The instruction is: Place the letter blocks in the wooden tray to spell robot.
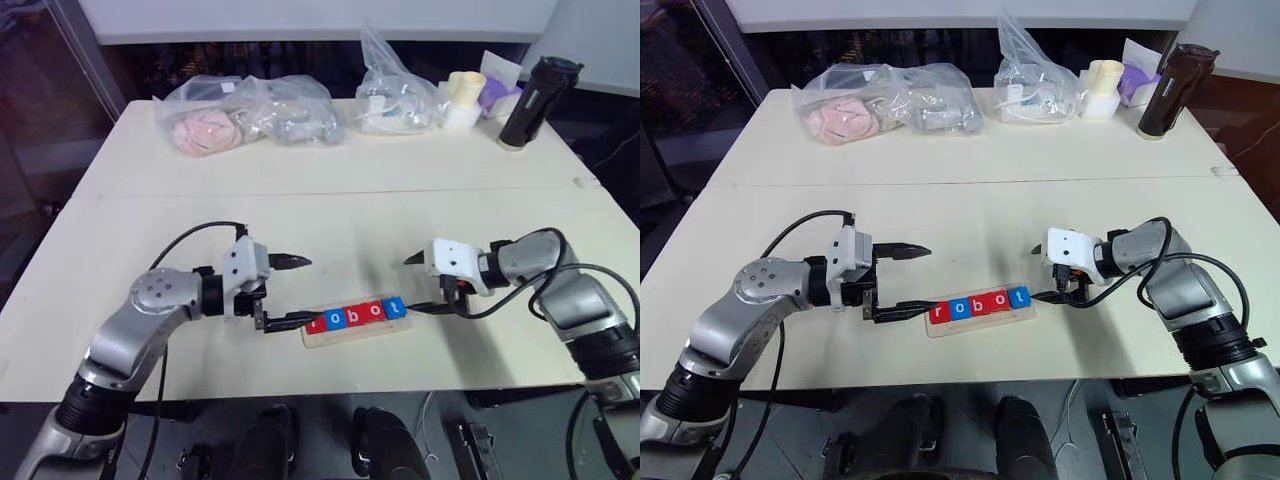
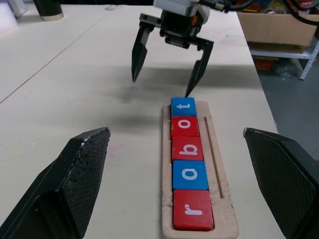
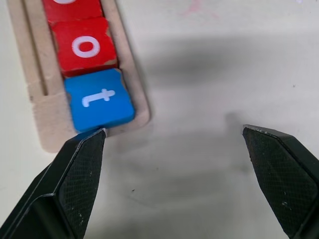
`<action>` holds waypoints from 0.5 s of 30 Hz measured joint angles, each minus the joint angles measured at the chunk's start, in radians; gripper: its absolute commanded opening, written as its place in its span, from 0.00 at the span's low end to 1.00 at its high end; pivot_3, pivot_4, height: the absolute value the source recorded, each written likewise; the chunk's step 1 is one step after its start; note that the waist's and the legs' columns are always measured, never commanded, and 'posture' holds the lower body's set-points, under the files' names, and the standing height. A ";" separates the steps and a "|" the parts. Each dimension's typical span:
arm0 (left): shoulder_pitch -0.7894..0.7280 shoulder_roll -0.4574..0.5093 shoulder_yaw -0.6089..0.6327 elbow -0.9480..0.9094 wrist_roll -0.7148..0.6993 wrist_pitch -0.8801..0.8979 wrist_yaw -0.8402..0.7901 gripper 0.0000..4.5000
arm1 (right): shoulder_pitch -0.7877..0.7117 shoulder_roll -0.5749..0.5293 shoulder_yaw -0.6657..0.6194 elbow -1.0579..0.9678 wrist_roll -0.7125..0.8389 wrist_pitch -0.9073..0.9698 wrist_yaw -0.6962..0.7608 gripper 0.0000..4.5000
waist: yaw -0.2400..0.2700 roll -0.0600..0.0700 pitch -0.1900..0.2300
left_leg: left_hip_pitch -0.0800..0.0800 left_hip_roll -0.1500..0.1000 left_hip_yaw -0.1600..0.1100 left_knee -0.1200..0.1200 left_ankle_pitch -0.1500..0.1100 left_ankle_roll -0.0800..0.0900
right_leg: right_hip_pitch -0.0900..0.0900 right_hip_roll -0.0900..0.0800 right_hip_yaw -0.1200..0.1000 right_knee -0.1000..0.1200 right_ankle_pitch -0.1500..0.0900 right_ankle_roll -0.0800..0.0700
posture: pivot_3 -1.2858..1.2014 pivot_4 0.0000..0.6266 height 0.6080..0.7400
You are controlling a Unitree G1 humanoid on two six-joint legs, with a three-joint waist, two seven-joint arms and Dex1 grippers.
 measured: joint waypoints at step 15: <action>0.018 0.021 0.025 0.000 -0.004 0.005 -0.004 1.00 | 0.067 -0.089 -0.052 -0.151 0.045 0.068 0.044 0.99 | 0.002 0.000 0.000 | -0.001 0.000 0.000 0.000 0.000 0.000 | 0.000 -0.001 0.000 0.000 0.000 0.000 | 0.52 0.24 1.00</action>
